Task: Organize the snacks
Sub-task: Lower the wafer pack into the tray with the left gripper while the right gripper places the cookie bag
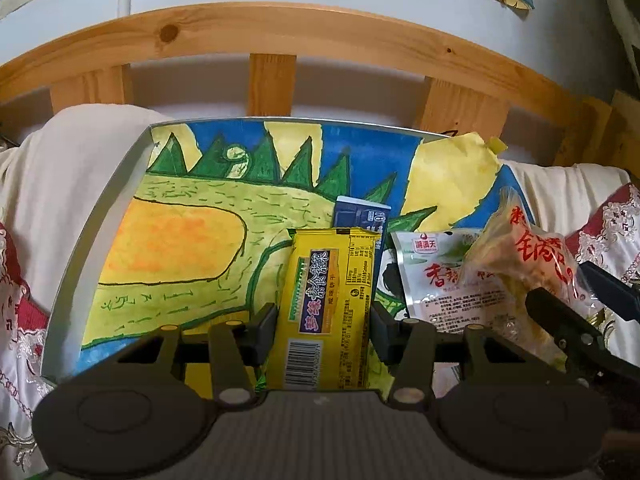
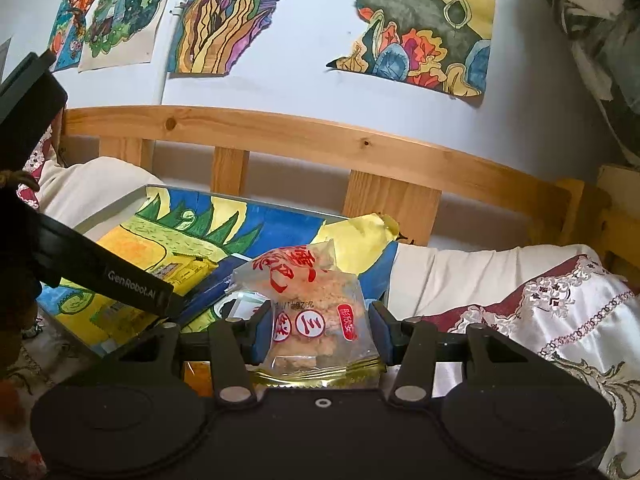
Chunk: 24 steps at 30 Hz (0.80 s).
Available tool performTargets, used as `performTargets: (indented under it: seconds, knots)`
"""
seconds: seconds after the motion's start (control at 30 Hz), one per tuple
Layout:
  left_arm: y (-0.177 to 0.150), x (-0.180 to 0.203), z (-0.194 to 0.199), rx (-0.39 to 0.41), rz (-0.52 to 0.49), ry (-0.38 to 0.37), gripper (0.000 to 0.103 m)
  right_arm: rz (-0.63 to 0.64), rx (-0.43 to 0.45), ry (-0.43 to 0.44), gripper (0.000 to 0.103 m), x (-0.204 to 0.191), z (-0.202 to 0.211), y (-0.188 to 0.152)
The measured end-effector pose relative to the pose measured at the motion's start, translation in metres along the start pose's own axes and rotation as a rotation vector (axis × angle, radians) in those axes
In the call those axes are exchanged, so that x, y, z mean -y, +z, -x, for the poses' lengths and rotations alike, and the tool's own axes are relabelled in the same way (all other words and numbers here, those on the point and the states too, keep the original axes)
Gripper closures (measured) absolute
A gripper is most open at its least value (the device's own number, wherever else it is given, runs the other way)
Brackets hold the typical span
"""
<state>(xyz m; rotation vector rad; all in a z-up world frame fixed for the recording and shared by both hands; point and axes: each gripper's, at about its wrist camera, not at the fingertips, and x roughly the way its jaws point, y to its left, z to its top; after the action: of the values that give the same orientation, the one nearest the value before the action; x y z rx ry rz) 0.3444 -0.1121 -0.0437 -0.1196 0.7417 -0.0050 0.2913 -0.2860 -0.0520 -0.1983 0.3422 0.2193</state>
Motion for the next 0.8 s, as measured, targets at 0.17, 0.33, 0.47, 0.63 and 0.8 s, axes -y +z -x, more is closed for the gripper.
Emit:
performTargets:
  seconds: [0.17,0.33,0.47,0.63,0.8]
  knots:
    - [-0.001,0.001,-0.002,-0.004,-0.003,0.0,0.051,-0.009,-0.009,0.004,0.051,0.002,-0.001,0.0]
    - [-0.001,0.0,-0.003,-0.008,0.003,-0.004,0.05,-0.021,-0.022,0.012,0.049,0.004,-0.003,0.001]
    - [0.0,-0.003,-0.004,-0.017,0.021,-0.006,0.046,-0.031,-0.029,0.011,0.046,0.006,-0.004,0.0]
    - [0.0,-0.005,-0.003,-0.015,0.039,0.01,0.039,-0.03,-0.025,0.006,0.043,0.005,-0.003,0.001]
    - [-0.001,-0.011,0.008,0.007,0.068,0.02,0.023,-0.05,-0.013,0.006,0.033,0.005,0.001,0.004]
